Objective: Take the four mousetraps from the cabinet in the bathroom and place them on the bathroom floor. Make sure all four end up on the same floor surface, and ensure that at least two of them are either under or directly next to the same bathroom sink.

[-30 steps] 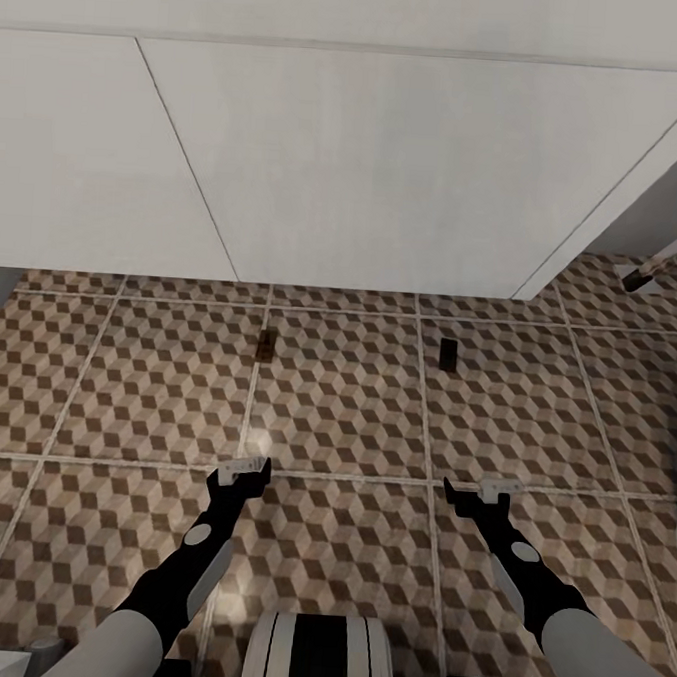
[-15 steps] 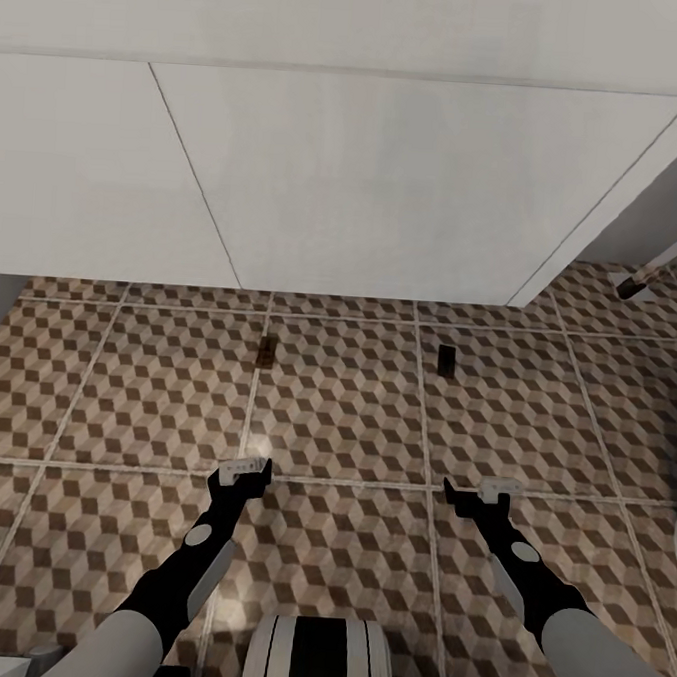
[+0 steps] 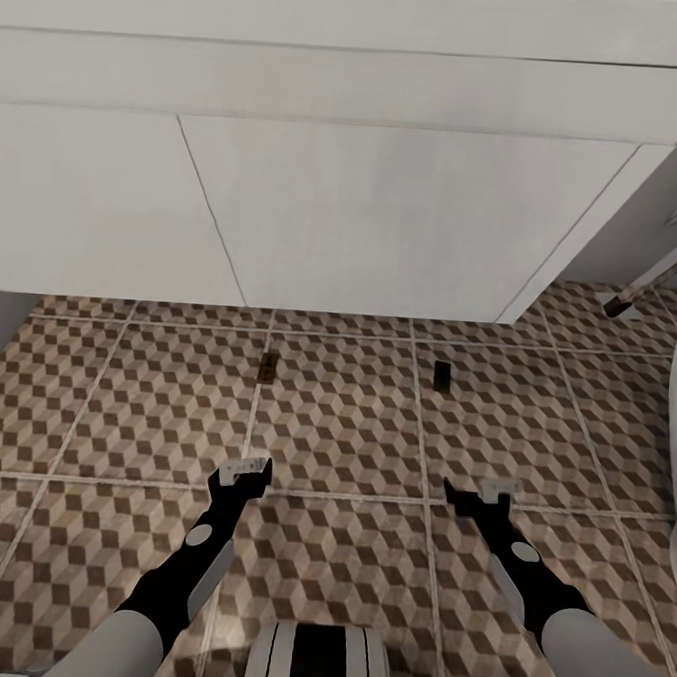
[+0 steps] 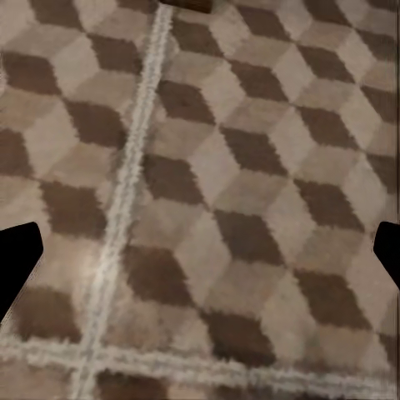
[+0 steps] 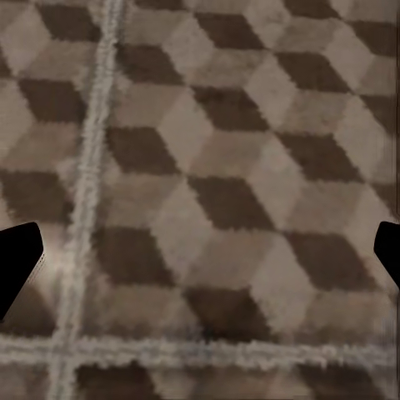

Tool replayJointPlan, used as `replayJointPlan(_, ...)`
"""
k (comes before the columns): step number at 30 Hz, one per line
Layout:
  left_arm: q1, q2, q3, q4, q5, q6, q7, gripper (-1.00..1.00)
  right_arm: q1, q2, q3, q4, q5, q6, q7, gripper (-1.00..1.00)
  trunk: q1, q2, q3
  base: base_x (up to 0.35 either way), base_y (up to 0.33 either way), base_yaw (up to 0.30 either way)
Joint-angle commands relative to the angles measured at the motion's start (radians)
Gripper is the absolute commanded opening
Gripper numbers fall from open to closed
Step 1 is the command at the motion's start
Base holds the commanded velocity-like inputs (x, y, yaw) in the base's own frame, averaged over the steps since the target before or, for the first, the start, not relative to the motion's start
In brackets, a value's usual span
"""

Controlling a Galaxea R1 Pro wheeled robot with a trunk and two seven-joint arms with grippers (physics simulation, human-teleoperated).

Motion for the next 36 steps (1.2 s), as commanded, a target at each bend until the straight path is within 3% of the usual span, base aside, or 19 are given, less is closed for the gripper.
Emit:
replayJointPlan(1,-0.001,0.001,-0.007,0.001,0.008,-0.004,0.008,1.00,0.000,0.000,0.000,0.001,-0.005,-0.003,0.006,1.00,-0.001,0.000,0.003,0.000,0.000,0.000)
replayJointPlan(36,-0.001,0.001,-0.007,-0.001,0.009,-0.004,0.008,1.00,0.000,0.000,0.000,0.001,-0.002,-0.005,0.006,1.00,-0.016,0.008,0.139,0.000,0.000,0.000)
